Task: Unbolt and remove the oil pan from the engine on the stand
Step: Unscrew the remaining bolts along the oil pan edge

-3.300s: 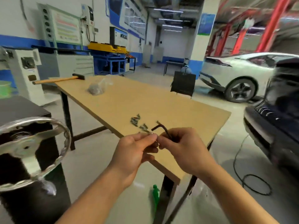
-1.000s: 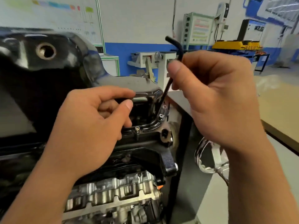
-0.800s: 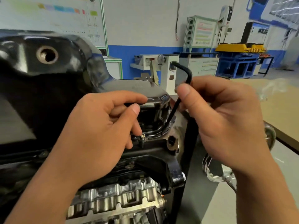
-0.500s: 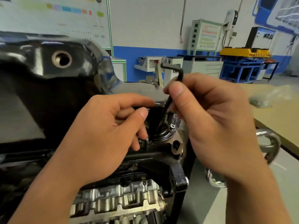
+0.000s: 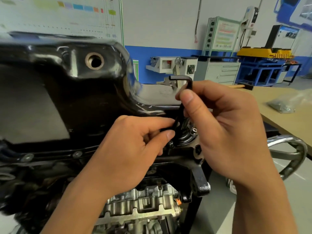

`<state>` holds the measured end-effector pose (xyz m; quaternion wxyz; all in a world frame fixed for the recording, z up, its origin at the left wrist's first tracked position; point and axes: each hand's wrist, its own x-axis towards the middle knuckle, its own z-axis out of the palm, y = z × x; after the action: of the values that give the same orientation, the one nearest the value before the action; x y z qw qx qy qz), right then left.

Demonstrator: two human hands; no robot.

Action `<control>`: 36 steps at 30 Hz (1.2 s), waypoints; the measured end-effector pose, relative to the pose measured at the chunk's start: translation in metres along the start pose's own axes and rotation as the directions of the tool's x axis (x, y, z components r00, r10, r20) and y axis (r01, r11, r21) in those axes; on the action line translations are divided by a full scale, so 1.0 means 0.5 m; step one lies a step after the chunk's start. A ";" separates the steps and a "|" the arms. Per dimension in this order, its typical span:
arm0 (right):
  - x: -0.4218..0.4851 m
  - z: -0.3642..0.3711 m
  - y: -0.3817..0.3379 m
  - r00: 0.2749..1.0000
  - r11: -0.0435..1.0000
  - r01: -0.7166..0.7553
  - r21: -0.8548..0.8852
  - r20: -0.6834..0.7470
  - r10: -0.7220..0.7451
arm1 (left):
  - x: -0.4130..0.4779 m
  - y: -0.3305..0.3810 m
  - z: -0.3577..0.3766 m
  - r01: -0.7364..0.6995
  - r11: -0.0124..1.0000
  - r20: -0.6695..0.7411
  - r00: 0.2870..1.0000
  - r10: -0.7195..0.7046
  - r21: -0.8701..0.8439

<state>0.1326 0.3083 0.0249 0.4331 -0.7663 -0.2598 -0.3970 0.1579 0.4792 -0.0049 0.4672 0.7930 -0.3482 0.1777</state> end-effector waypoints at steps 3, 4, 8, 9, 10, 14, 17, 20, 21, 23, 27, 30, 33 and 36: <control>0.001 -0.001 0.000 1.000 1.000 0.008 -0.024 -0.005 -0.008 | 0.002 0.001 0.006 -0.011 1.000 -0.029 1.000 0.011 0.019; 0.001 -0.001 0.001 1.000 1.000 0.007 -0.026 -0.002 -0.007 | 0.003 0.001 0.008 -0.004 1.000 -0.034 0.999 0.005 0.019; 0.000 0.001 0.007 0.999 1.000 -0.021 -0.008 0.036 0.021 | 0.006 0.001 0.014 0.024 0.999 -0.033 0.999 -0.023 0.040; -0.001 0.001 0.008 0.999 1.000 -0.025 0.005 0.038 0.024 | 0.007 0.001 0.016 0.033 0.999 -0.040 0.999 -0.031 0.035; -0.001 0.002 0.008 0.999 1.000 -0.022 0.021 0.042 0.022 | 0.006 0.002 0.017 0.039 0.999 -0.049 0.998 -0.038 0.026; -0.002 0.002 0.010 0.993 0.990 -0.023 0.142 0.114 0.006 | 0.007 0.010 0.018 0.012 0.994 -0.011 1.000 -0.013 -0.106; -0.007 0.002 0.017 0.989 0.954 -0.085 0.289 0.142 0.045 | 0.014 0.016 0.023 -0.010 0.987 -0.014 1.000 0.008 -0.160; -0.013 0.007 0.025 0.994 0.934 -0.110 0.340 0.046 0.101 | 0.019 0.023 0.037 -0.036 0.992 -0.120 0.993 0.021 -0.125; -0.015 0.009 0.027 0.994 0.936 -0.103 0.335 0.002 0.109 | 0.019 0.026 0.041 -0.037 0.992 -0.162 0.987 0.018 -0.119; -0.016 0.014 0.032 0.990 0.947 -0.103 0.304 -0.062 0.127 | 0.022 0.027 0.049 -0.034 0.994 -0.234 0.972 0.010 -0.099; -0.017 0.018 0.037 0.992 0.958 -0.099 0.268 -0.052 0.117 | 0.026 0.027 0.041 -0.020 0.999 -0.259 0.966 0.008 -0.041; -0.018 0.013 0.032 0.996 0.980 -0.076 0.181 0.053 0.067 | 0.025 0.032 0.018 -0.035 0.997 -0.111 0.993 0.028 -0.066; -0.019 0.008 0.028 0.989 0.985 -0.093 0.142 0.127 0.075 | 0.023 0.036 0.009 -0.063 0.995 -0.048 0.997 0.059 -0.074; -0.020 0.016 0.021 0.994 0.981 -0.104 0.162 0.052 0.097 | 0.025 0.033 0.019 -0.073 0.997 -0.164 0.984 0.066 -0.034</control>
<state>0.1380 0.3097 0.0091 0.5084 -0.7488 -0.2622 -0.3348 0.1542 0.4608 0.0081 0.5034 0.7537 -0.3398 0.2511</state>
